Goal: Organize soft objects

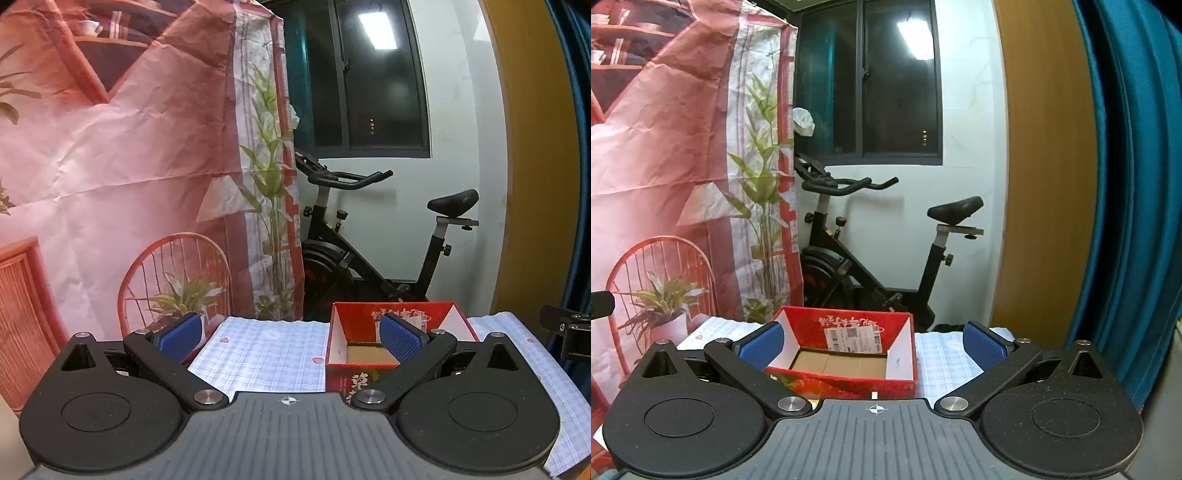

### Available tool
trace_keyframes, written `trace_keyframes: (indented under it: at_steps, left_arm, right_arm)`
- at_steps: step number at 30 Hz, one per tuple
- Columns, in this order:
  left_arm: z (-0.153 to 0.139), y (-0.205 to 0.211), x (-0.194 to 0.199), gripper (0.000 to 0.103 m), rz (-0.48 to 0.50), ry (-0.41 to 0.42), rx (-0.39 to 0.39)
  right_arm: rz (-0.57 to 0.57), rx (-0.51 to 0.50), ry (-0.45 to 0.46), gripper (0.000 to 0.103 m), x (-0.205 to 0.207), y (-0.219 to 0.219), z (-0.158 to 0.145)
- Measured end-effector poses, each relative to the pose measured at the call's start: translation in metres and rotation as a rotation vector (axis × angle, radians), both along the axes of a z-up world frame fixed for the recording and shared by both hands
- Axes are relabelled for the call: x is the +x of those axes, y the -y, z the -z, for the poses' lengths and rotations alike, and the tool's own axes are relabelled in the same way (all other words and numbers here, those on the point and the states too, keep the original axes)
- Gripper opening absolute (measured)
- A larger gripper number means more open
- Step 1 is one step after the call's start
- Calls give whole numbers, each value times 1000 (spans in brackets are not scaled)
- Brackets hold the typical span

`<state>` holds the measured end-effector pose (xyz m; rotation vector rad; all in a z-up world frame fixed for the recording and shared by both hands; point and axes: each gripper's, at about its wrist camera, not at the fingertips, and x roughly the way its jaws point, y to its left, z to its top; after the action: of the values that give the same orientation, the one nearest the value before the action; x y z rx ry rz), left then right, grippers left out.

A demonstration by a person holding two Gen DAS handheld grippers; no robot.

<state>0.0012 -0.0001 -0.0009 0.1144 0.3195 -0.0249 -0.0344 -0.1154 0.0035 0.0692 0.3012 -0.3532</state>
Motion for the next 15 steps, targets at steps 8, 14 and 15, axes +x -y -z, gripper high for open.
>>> trace_keyframes:
  at_steps: [8, 14, 15]
  left_arm:
    - [-1, -1, 2, 103, 17, -7, 18]
    - [0, -2, -2, 103, 16, 3, 19]
    - [0, -2, -2, 103, 16, 2, 18]
  right_arm:
    - [-1, 8, 3, 103, 0, 1, 0]
    - [1, 10, 4, 103, 0, -2, 0]
    - [0, 12, 3, 103, 0, -2, 0]
